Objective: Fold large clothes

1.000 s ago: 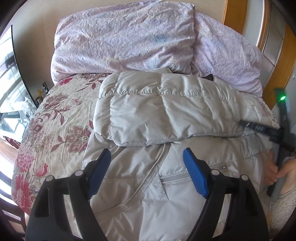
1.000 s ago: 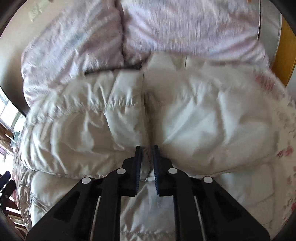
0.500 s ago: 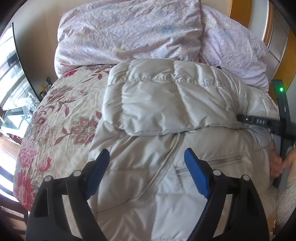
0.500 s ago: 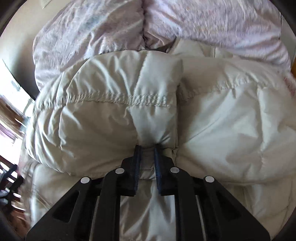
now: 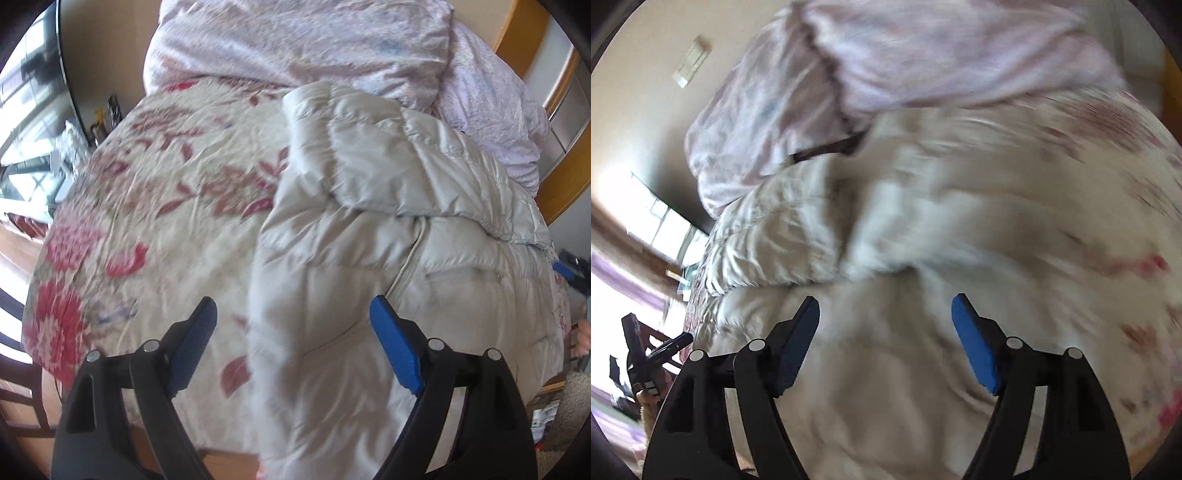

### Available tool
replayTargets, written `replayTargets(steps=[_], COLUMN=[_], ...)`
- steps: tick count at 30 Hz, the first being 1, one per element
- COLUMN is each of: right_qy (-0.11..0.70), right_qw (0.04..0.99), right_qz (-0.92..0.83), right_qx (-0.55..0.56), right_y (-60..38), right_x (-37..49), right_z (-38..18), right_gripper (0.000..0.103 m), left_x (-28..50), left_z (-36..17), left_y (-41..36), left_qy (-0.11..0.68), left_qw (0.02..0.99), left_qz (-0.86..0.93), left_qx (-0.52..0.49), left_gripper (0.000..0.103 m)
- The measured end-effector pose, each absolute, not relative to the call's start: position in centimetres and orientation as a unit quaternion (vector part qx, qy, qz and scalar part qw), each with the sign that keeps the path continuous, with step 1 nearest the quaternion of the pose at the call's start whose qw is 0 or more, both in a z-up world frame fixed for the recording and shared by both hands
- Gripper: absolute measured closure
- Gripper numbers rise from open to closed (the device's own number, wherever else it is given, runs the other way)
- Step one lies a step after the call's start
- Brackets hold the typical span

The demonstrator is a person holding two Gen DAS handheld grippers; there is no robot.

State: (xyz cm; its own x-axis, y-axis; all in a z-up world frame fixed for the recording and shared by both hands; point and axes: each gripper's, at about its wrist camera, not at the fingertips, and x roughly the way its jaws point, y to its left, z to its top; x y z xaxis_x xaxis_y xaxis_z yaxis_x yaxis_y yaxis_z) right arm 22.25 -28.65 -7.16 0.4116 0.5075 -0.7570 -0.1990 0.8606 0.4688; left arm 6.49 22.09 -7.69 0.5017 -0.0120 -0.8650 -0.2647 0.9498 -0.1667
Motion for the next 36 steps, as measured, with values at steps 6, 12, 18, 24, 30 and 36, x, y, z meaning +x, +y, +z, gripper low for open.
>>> replayTargets(steps=[6, 12, 18, 24, 30, 36], right_qy=[0.527, 0.555, 0.555, 0.552, 0.559, 0.555], right_qw=[0.814, 0.776, 0.75, 0.72, 0.697, 0.695], right_qz=[0.14, 0.149, 0.198, 0.254, 0.275, 0.286], right_qx=[0.2, 0.262, 0.301, 0.336, 0.356, 0.356], right_y=[-38.9, -43.7, -44.1, -43.7, -43.7, -43.3], right_x=[18.0, 14.4, 12.8, 11.3, 9.7, 9.2], right_z=[-9.4, -12.8, -14.6, -15.5, -16.6, -16.5], right_gripper=[0.028, 0.028, 0.029, 0.036, 0.053, 0.07], left_x=[4.0, 2.0, 0.7, -0.5, -2.2, -3.3], left_z=[-9.2, -11.5, -11.7, -12.0, -12.0, -12.4], left_y=[24.1, 24.0, 23.0, 21.7, 21.1, 21.4], left_qy=[0.508, 0.51, 0.498, 0.491, 0.473, 0.466], left_qw=[0.839, 0.823, 0.825, 0.825, 0.825, 0.819], left_qz=[0.057, 0.014, -0.013, -0.036, -0.05, -0.057], left_qx=[-0.188, -0.249, -0.267, -0.277, -0.304, -0.331], left_gripper=[0.018, 0.02, 0.034, 0.047, 0.053, 0.059])
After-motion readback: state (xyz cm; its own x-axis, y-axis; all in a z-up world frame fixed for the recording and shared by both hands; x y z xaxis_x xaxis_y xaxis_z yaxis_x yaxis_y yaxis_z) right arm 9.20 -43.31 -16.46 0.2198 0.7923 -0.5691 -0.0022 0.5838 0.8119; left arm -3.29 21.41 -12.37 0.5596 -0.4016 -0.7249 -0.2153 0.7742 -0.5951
